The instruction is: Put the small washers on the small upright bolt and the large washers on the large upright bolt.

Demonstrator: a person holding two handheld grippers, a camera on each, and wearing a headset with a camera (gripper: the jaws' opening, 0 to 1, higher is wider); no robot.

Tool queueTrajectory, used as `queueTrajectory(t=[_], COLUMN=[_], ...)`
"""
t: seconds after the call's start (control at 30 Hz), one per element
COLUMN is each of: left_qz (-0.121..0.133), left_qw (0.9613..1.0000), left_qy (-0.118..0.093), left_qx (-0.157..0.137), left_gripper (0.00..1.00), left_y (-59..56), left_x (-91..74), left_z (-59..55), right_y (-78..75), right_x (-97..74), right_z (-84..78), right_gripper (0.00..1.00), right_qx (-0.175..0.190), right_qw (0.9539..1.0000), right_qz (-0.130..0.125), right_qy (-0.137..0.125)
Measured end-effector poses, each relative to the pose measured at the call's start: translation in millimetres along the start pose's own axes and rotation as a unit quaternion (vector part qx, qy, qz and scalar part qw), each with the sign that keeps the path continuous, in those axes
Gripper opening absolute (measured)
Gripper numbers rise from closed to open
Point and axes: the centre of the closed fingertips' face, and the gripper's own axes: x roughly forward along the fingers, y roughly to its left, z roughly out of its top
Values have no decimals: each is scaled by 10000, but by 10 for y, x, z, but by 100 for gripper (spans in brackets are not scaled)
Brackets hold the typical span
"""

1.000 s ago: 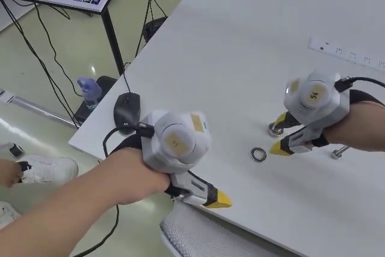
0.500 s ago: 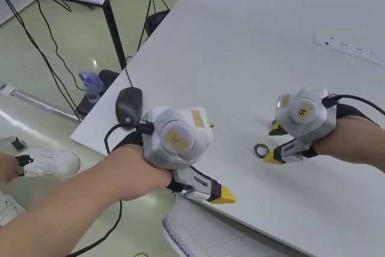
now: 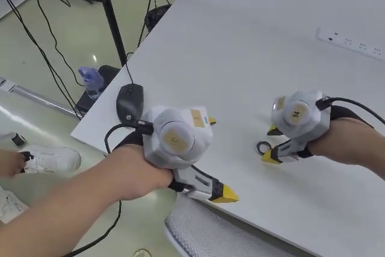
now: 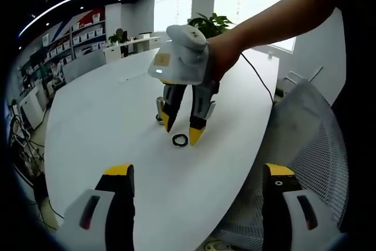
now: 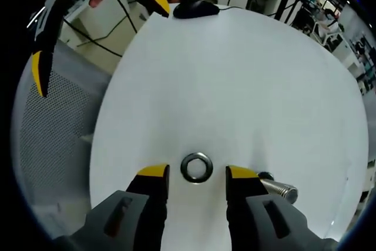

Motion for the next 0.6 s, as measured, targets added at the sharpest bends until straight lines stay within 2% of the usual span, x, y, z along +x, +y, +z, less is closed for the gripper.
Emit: queueTrajectory(t=[0.27, 0.6], left_qz=[-59, -76], left_qw=[10000, 10000], left_qy=[-60, 15], left_qx=[7, -14], left_gripper=[93, 90], left_y=[-2, 31], left_x=[18, 13], left_z=[18, 7], right_y=[-33, -60], right_x=[68, 92], right_z=[-27, -44], right_gripper=[39, 36], right_qx=[17, -63], right_qw=[10000, 9999], right_qz=[-2, 40], right_qy=[68, 126])
